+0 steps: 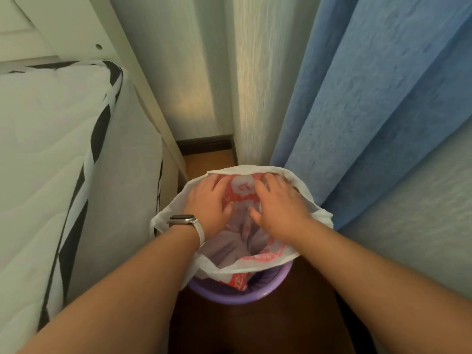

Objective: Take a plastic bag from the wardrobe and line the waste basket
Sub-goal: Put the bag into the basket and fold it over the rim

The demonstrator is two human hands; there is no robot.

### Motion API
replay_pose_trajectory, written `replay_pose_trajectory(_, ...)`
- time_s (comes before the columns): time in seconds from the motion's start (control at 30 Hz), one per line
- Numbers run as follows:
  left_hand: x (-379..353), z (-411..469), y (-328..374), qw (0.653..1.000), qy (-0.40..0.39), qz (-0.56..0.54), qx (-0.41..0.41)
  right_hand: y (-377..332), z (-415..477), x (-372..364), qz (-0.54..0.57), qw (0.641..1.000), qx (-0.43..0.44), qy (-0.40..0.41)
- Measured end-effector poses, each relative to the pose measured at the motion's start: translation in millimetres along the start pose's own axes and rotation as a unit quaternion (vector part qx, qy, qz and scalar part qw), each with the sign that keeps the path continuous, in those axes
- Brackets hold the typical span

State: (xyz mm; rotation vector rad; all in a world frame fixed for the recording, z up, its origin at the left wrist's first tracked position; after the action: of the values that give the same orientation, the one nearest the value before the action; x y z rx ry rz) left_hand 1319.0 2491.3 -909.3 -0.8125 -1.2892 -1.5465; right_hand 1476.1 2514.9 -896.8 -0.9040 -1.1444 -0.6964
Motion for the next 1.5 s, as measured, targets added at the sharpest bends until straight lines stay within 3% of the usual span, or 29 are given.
replay_pose_trajectory(0.2,-16,-5,-33,0.995,-0.031,0.067,0.066,26,28,-25,0.028,0.999,0.000,-0.046)
replay_pose_trajectory(0.37,-16,4,-46,0.988,-0.053,0.017,0.141,36,24,-48,0.136,0.982,-0.087,-0.098)
replay_pose_trajectory(0.57,-10,3,-54,0.984,-0.024,-0.018,0.178,56,7,-47,0.253,0.940,-0.208,-0.091)
replay_pose_trajectory(0.83,-11,-22,-54,0.967,-0.057,-0.080,0.234,71,-45,-44,0.296,0.896,-0.309,-0.121)
replay_pose_trajectory(1.0,-11,-25,-32,0.974,-0.093,-0.085,0.188,81,-74,-32,0.254,0.904,-0.334,-0.082)
replay_pose_trajectory(1.23,2,-35,46,0.991,-0.124,-0.040,0.027,98,-117,-13,0.255,0.883,-0.393,-0.031)
replay_pose_trajectory(1.37,14,-61,86,0.981,-0.157,0.015,-0.112,108,-139,-3,0.272,0.861,-0.430,0.000)
replay_pose_trajectory(1.5,14,-94,90,0.957,-0.290,0.001,-0.025,117,-162,2,0.283,0.837,-0.466,0.039)
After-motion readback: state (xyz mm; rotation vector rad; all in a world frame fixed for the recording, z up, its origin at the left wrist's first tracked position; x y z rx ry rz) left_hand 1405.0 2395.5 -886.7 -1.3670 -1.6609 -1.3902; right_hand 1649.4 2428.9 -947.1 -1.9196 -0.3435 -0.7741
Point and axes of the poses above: each hand's wrist, its own z-axis towards the middle knuckle, its own x-axis out of the back of the hand, y = z × x, the point moved 6 cm from there along z, towards the middle knuckle, and after that the axes turned 9 degrees about y, right-handed, at the moved point
